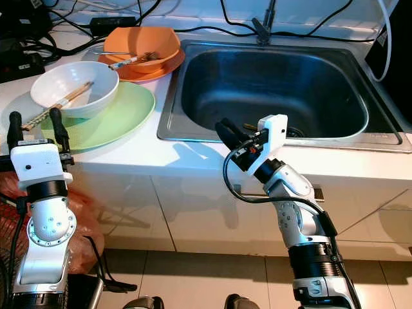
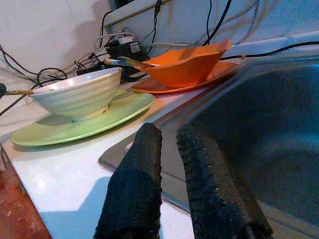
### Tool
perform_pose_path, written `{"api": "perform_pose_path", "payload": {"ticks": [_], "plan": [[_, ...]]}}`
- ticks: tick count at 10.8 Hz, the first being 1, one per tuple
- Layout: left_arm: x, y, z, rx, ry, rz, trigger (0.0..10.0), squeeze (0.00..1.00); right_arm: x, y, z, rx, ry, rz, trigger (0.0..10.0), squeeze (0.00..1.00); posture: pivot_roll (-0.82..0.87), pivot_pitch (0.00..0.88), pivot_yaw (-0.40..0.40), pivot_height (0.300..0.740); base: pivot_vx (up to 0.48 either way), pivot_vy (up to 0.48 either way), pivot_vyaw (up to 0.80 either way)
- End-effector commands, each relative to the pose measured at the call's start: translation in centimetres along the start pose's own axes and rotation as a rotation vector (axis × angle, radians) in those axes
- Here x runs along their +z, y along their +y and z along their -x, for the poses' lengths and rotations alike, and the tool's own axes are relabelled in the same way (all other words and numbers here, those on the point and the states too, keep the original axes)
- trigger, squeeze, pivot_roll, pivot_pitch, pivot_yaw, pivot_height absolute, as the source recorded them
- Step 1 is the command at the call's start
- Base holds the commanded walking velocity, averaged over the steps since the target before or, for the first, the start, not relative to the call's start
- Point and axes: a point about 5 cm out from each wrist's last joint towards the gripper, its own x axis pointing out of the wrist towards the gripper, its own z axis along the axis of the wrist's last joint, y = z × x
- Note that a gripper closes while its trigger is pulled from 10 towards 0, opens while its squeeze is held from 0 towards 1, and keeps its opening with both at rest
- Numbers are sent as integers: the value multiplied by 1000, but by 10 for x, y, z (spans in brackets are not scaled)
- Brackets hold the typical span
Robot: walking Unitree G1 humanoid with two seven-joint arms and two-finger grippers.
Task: Kitchen organization
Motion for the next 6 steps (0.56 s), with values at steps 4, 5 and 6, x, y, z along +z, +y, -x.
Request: {"api": "perform_pose_path", "payload": {"ticks": [4,5,6], "plan": [[0,0,-3,13,-6,2,0,0,-1,-1,1,-11,8,-3,10000,0,50,140,-10,740,0,0,0],[1,-1,-3,13,-7,2,0,0,-1,-1,1,-12,8,-3,10000,0,48,138,-11,740,0,0,0],[1,-1,-4,14,-11,3,0,0,-1,-1,1,-11,7,-3,10000,0,50,136,-12,740,0,0,0]]}}
